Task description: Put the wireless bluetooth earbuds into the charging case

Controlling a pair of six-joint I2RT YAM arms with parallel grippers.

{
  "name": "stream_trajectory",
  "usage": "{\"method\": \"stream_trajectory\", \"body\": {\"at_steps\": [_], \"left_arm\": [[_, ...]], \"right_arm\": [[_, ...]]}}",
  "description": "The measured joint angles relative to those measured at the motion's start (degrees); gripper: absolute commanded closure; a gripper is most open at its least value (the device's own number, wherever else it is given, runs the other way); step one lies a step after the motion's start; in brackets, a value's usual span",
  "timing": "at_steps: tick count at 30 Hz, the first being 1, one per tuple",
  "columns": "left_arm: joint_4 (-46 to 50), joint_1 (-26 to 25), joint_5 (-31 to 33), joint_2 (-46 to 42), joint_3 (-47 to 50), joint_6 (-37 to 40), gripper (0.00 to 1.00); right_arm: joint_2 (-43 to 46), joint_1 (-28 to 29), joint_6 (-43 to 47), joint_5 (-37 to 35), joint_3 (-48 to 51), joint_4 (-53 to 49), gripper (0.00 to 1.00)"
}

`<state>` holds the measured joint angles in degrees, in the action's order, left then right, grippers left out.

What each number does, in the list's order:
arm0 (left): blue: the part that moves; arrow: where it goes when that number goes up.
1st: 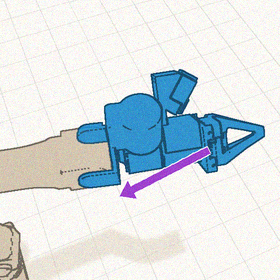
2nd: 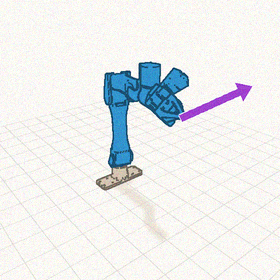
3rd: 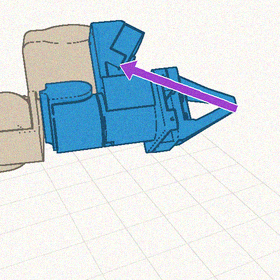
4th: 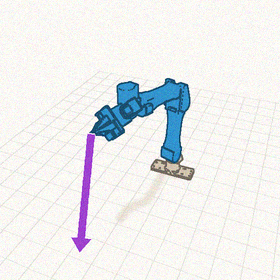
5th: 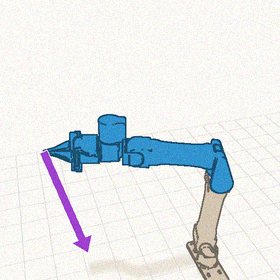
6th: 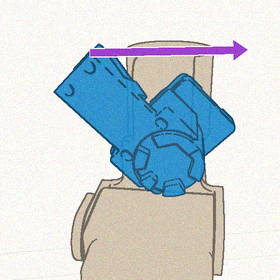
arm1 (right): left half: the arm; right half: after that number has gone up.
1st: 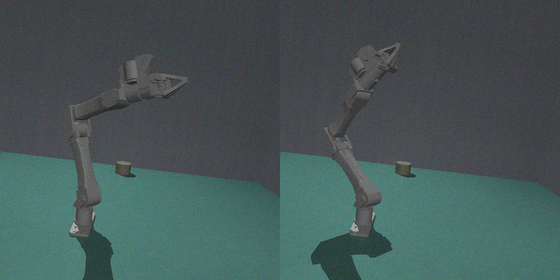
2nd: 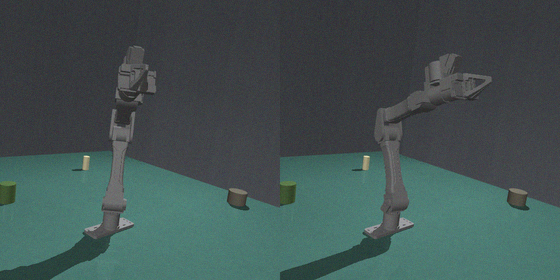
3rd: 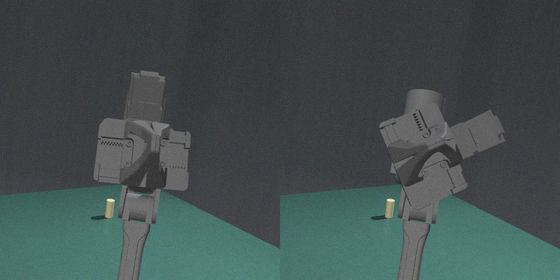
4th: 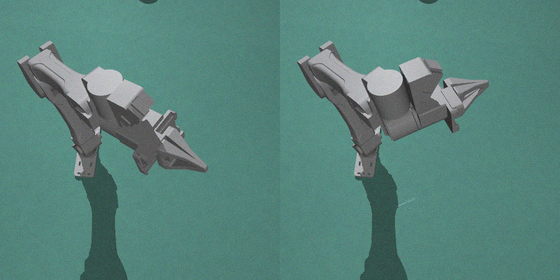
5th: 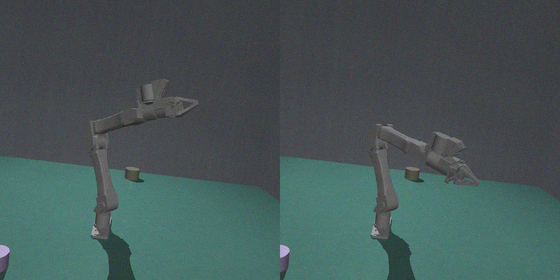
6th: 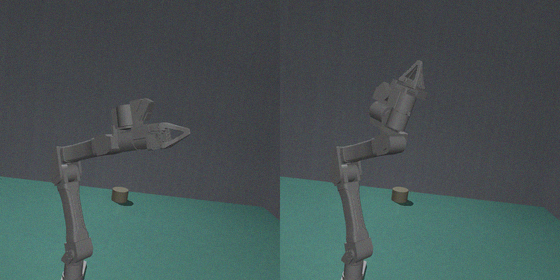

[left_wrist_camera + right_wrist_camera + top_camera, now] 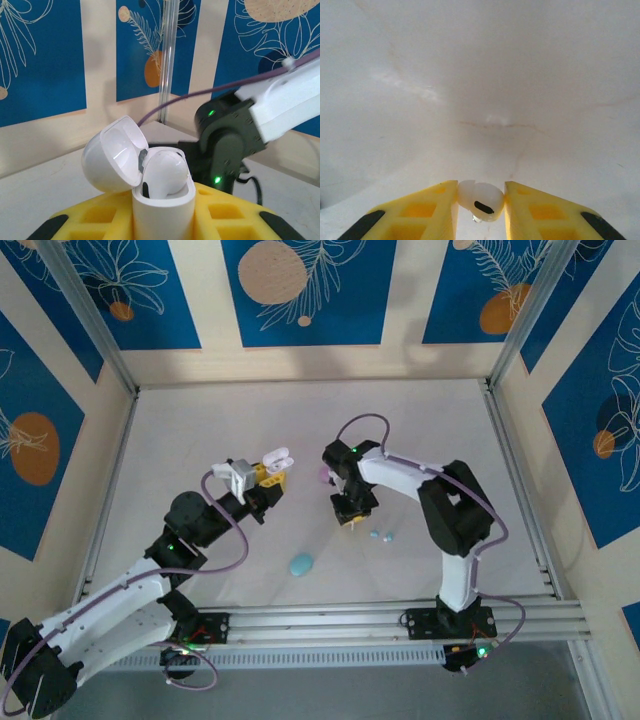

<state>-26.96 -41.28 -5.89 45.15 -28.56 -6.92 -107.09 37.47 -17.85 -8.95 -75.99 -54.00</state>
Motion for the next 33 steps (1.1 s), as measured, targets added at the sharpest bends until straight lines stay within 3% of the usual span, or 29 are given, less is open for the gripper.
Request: {"method": "stream_trajectory", "body": {"at_steps": [6, 14, 22, 33], "left_arm": [[-0.07, 0.00, -0.61, 1.92, 0.00, -0.15, 0.72], [-1.18, 0.00, -4.44, 5.35, -0.68, -0.44, 0.73], [-2.67, 0.00, -7.41, 6.47, -1.07, -1.11, 0.73], [-3.91, 0.00, -9.14, 6.45, -1.09, -1.75, 0.73]], "right_arm": [[14.29, 2.60, -0.66, -5.62, -1.05, 1.64, 0.71], [28.57, 13.35, 2.86, -16.33, -5.38, 9.11, 0.70], [29.75, 21.75, 9.18, -21.77, -10.29, 15.89, 0.70], [28.26, 21.57, 10.80, -21.86, -10.38, 17.44, 0.69]]}}
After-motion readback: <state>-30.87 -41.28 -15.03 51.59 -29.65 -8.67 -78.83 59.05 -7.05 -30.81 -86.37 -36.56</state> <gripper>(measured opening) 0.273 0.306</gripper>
